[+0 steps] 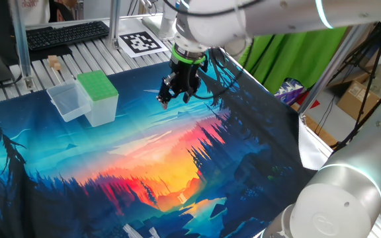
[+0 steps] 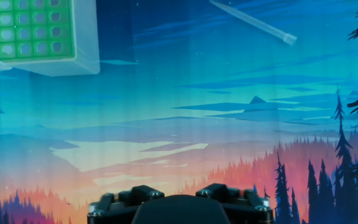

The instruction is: Insert a large pipette tip into the holder for large pipette tips

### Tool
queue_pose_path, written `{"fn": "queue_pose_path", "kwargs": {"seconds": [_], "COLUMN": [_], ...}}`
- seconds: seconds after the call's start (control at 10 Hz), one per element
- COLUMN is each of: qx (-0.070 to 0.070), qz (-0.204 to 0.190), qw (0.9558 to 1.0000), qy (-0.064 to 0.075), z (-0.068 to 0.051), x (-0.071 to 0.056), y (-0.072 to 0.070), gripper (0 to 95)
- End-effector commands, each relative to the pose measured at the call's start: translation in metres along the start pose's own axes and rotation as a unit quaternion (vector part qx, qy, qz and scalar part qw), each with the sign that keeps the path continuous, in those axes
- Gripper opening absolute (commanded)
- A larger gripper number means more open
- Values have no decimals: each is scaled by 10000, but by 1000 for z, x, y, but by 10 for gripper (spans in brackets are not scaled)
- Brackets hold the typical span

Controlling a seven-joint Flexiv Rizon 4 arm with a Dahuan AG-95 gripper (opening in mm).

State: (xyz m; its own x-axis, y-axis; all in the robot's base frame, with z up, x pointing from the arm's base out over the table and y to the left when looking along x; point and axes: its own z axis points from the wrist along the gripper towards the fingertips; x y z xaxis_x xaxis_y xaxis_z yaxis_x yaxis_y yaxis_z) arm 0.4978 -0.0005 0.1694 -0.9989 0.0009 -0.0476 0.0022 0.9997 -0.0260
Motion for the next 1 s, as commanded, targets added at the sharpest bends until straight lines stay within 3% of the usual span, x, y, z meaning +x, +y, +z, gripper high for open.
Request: {"fn": "queue_pose_path", "kwargs": {"seconds": [0.1, 0.6, 1.0], "qx": [8, 151, 122], "qz": [-9, 142, 219], "qw": [10000, 9998, 9997], "qy": [44, 9, -5], "z": [0, 2, 6], "x": [-2, -6, -19], "y": [0, 0, -4], "gripper": [0, 0, 0]}}
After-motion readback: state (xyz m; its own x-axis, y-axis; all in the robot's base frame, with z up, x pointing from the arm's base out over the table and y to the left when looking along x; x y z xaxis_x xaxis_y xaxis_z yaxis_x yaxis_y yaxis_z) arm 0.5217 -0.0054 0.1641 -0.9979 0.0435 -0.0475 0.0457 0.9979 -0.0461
